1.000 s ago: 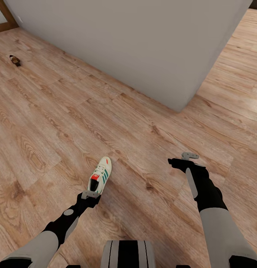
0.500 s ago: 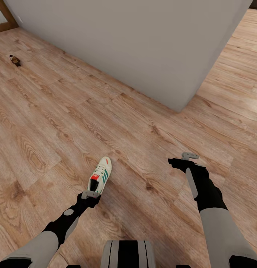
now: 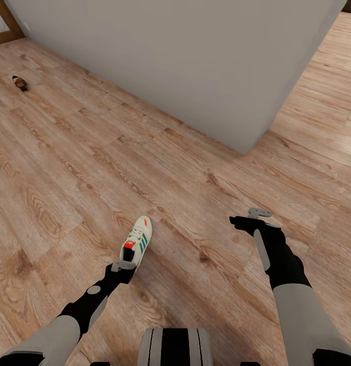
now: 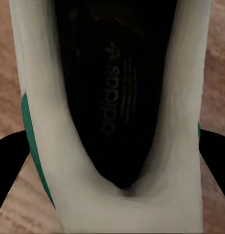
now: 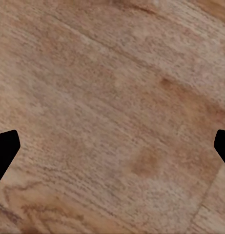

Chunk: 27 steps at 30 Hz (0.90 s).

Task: Pick up the two gym shoes and the two sandals from the corridor floor and place them onto the hallstand (shoe rack) in the corridor, making sure they are on the rack and not on the floor. Arrange them so the two gym shoes are next to each other and the two sandals are next to each other.

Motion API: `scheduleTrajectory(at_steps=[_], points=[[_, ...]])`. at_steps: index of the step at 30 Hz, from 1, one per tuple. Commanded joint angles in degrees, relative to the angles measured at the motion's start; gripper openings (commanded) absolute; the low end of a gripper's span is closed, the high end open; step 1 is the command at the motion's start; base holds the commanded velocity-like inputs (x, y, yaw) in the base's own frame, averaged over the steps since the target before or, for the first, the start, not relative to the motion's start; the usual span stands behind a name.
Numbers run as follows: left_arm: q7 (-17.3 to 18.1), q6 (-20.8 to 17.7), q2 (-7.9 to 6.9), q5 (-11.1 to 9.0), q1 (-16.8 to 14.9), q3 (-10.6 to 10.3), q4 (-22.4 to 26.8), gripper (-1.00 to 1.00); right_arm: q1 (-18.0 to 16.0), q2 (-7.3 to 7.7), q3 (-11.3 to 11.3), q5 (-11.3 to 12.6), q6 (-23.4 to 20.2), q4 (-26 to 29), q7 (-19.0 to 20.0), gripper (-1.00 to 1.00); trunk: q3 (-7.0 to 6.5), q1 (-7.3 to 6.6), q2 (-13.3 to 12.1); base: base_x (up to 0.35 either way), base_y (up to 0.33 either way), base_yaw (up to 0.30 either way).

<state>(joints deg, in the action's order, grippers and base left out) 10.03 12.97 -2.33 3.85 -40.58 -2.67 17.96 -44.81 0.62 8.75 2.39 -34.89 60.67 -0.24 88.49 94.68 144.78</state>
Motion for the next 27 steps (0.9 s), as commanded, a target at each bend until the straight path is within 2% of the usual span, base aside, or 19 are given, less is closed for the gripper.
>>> scheduleTrajectory(at_steps=[1,27], points=[[-0.17,0.30,-0.04,0.45,-0.03,-0.17,-0.03,-1.00,-0.02,0.00,0.04,0.24,-0.27,0.06,-0.03,1.00,0.03,-0.01,0.01,0.002,0.000,0.000],[-0.10,0.31,-0.04,0.37,-0.03,-0.23,-0.03,-1.00,-0.03,0.00,0.02,0.24,-0.27,0.06,0.00,1.00,0.03,-0.01,0.01,0.000,0.000,0.000]])
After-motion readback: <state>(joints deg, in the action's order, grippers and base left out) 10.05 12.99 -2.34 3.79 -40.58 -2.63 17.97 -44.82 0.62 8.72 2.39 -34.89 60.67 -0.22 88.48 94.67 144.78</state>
